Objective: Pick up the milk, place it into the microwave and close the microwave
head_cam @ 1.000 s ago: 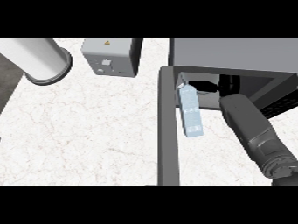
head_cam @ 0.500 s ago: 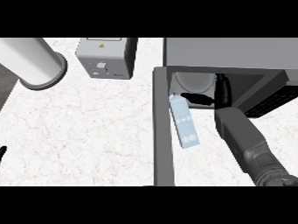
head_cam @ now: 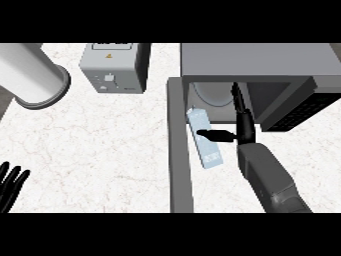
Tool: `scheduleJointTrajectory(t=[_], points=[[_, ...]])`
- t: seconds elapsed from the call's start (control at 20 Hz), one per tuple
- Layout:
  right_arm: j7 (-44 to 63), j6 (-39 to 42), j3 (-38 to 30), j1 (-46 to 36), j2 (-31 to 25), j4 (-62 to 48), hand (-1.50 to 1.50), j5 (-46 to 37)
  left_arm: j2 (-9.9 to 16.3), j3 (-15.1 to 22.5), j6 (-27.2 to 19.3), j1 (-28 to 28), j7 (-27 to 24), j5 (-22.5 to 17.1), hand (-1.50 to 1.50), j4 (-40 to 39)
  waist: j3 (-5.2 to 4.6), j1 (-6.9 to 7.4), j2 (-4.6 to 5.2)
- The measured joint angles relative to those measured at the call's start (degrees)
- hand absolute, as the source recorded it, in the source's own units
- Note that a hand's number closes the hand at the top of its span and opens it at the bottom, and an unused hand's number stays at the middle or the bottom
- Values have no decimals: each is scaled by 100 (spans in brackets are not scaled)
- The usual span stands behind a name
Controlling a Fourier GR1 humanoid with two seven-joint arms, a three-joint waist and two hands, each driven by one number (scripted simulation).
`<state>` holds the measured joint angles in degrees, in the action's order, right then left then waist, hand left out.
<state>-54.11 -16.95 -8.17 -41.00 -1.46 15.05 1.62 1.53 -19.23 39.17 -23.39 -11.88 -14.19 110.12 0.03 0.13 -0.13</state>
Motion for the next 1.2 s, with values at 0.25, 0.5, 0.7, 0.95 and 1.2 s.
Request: scheduleJointTrajectory(t=[0.25,0.5,0.7,0.95,1.2], points=[[-153,591,328,761,107,630,-150,182,-51,343,89,18,112,99,-150,92,-6,-89,-40],[-114,772,763,1781,124,1657,-150,279,-28,659,240,131,241,284,150,166,-11,-147,-52],[30,1079,917,2640,23,2711,-150,439,-65,1049,142,281,163,742,150,117,-12,-169,-46],[490,1451,1128,3770,-204,4400,150,691,-125,1571,-190,639,210,1288,150,-31,-15,-194,-39],[1037,1662,1178,4737,-435,5880,-150,1006,-143,2124,-588,1115,172,1923,150,-393,-12,-148,-16]])
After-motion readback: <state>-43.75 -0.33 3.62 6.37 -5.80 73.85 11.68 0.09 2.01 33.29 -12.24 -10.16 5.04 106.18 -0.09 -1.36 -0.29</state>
